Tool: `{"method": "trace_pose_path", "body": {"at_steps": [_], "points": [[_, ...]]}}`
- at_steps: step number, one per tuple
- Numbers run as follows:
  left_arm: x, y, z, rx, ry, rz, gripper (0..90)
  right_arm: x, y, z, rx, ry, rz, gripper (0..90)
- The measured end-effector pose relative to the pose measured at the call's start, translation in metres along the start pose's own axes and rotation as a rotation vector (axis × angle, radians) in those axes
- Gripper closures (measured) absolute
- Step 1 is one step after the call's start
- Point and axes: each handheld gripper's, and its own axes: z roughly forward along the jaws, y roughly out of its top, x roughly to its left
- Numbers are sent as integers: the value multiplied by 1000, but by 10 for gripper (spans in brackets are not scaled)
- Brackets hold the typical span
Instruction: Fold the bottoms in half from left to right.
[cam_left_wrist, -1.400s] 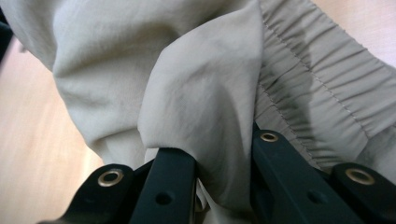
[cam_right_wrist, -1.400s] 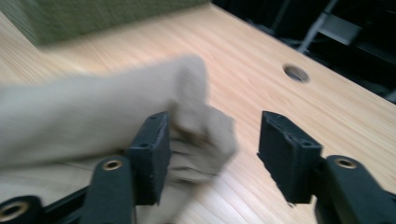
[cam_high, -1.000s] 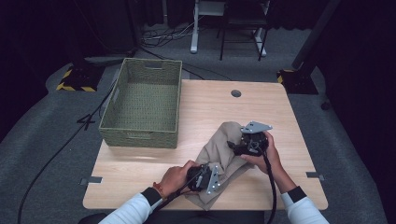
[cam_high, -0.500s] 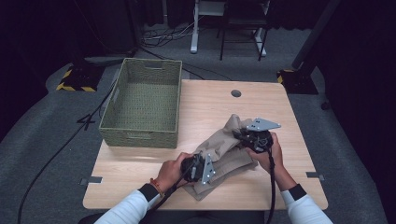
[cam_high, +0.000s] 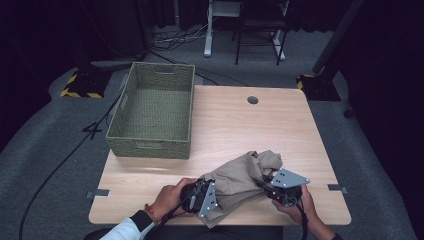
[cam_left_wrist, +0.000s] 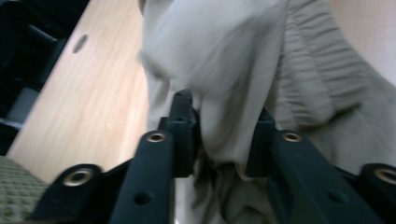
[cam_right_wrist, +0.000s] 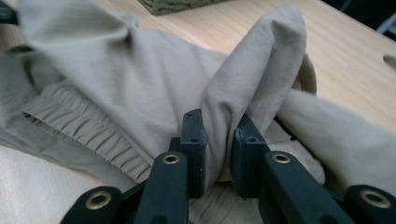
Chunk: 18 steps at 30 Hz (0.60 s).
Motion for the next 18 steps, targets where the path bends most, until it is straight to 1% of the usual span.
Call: {"method": "trace_pose_path", "body": {"at_steps": [1, 2, 4, 5, 6, 7, 8, 9, 10, 11, 12, 13, 14, 16, 17, 18], "points": [[-2, -2, -2, -4, -23, -6, 619, 2, -4, 0, 6, -12, 9, 773], [-6, -5, -4, -1, -34, -18, 612, 3, -9, 0, 11, -23, 26, 772], [-11, -11, -8, -3, -65, -23, 589, 3, -16, 2, 38, -25, 47, 768], [-12, -13, -10, 3, -78, -23, 579, 3, -18, 2, 37, -28, 57, 769], [-13, -15, -11, 7, -100, -21, 583, 2, -20, 2, 39, -35, 72, 768], [-13, -18, -14, 11, -122, -33, 581, 1, -21, 2, 41, -36, 74, 765], [-12, -21, -16, 12, -126, -41, 572, 1, -22, 2, 46, -36, 77, 762], [-9, -24, -18, 13, -130, -64, 543, 0, -24, 2, 44, -37, 80, 761], [-4, -27, -22, 11, -140, -99, 505, -1, -25, 2, 44, -37, 81, 761], [1, -29, -26, -10, -141, -145, 474, -1, -26, 3, 48, -33, 83, 761], [7, -31, -30, -30, -119, -196, 457, -1, -26, 4, 49, -29, 78, 761], [13, -30, -32, -56, -117, -246, 432, -1, -27, 4, 52, -21, 72, 761], [19, -28, -35, -80, -118, -277, 408, -2, -27, 5, 54, -18, 75, 761], [28, -19, -38, -127, -99, -307, 393, -3, -27, 5, 54, -9, 81, 761], [31, -11, -37, -149, -107, -312, 374, -3, -27, 6, 57, -5, 82, 761], [33, -2, -34, -167, -115, -309, 355, -4, -27, 6, 57, -2, 71, 761]]}}
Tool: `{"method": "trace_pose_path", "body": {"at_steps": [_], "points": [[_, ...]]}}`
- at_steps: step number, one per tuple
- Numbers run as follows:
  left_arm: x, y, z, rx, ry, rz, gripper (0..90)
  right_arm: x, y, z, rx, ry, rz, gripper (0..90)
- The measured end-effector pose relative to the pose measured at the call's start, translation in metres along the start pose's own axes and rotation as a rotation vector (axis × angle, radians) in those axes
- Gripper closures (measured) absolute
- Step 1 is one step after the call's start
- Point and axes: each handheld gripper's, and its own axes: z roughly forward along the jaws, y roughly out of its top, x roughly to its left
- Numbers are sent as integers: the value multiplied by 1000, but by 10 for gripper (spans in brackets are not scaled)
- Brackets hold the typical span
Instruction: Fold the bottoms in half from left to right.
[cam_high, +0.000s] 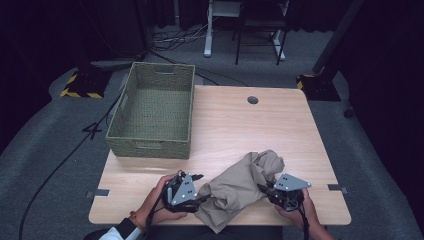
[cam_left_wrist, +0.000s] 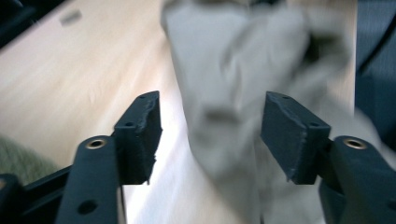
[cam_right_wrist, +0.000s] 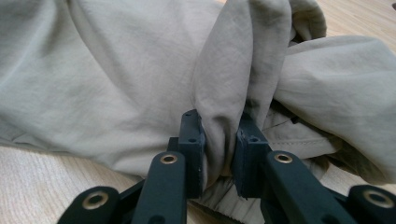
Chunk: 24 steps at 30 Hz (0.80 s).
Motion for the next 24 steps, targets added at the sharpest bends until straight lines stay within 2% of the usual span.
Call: {"method": "trace_pose_path", "body": {"at_steps": [2, 4, 8, 10, 13, 17, 22, 24], "points": [[-1, 16, 12, -29, -33, 18, 358, 0, 0, 0, -3, 1, -19, 761], [-3, 27, 29, -16, -51, 17, 373, -1, -1, 1, -7, 2, -24, 753], [-12, 29, 62, 87, -118, 53, 421, -3, -1, -2, -18, -8, -28, 653], [-19, 25, 72, 120, -140, 82, 457, -6, -1, -4, -21, -19, -4, 558], [-28, 20, 78, 138, -145, 110, 486, -11, 2, -11, -26, -37, 21, 415], [-34, 16, 81, 153, -119, 129, 496, -15, 16, -28, -57, -100, 29, 297], [-35, 13, 84, 154, -121, 130, 498, -13, 41, -43, -132, -148, -11, 279], [-35, 13, 84, 153, -123, 130, 498, -13, 50, -45, -157, -184, -5, 290]]}}
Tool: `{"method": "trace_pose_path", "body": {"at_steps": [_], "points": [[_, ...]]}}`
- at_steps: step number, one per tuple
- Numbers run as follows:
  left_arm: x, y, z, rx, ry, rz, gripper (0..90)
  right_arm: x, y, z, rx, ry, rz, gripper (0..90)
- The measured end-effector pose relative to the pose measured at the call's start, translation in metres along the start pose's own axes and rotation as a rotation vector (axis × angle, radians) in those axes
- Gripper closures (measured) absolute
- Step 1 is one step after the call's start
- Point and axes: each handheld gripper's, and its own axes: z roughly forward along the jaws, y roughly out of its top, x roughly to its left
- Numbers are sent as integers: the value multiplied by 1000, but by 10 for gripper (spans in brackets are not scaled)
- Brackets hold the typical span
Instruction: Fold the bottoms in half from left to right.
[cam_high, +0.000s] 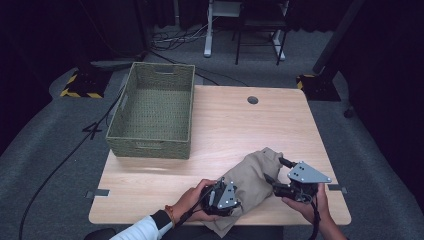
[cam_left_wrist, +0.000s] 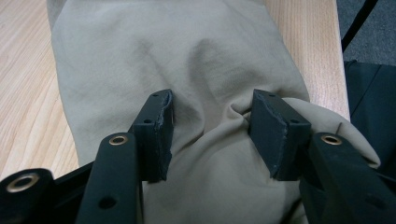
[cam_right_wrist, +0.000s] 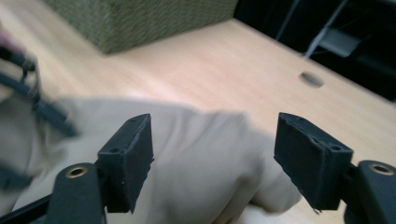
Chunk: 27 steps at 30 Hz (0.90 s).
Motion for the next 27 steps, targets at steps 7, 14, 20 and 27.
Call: {"method": "trace_pose_path", "body": {"at_steps": [7, 14, 20, 27], "points": [[1, -4, -2, -22, -3, 27, 497, 2, -3, 34, 116, 19, -39, 579], [-5, -21, -25, -47, 15, 63, 498, -12, -38, 52, 220, 39, 40, 621], [-10, -35, -37, -1, 5, 36, 496, -15, -48, 57, 196, 57, 89, 556], [-12, -46, -65, 37, 2, -45, 393, -21, -49, 58, 182, 40, 125, 424]]}}
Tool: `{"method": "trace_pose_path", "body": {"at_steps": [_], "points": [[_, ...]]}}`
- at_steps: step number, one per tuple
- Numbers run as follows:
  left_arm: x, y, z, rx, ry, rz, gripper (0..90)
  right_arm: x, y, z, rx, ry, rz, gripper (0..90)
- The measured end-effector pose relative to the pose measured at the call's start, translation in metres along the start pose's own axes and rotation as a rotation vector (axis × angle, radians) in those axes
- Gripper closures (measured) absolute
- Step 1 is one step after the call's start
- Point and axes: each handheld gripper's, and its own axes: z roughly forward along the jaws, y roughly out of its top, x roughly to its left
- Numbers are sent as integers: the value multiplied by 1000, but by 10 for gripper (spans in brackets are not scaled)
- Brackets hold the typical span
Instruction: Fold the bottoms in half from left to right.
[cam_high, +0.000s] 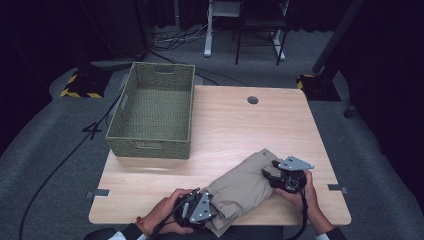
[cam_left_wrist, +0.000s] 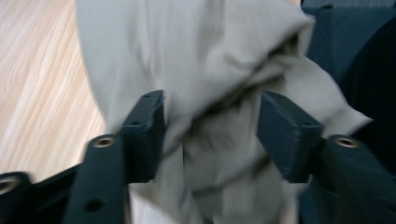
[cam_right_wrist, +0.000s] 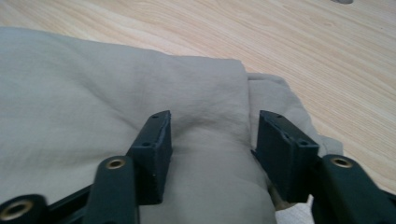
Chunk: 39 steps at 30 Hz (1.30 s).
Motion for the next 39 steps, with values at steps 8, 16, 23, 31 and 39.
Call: {"method": "trace_pose_path", "body": {"at_steps": [8, 16, 23, 31, 39], "points": [[32, 30, -16, -159, 0, -71, 303, 0, 12, -21, -63, -2, -37, 344], [33, 36, 38, -16, -84, -49, 320, 19, 0, -33, 34, -36, -105, 334], [12, 22, 42, 22, -73, -35, 315, 3, -10, -20, 92, -37, -31, 382], [13, 27, 62, 45, -101, -43, 317, -25, 6, 11, 67, -140, -65, 340], [17, 32, 66, 22, -119, -58, 263, -51, 31, 11, -31, -254, -25, 323]]}}
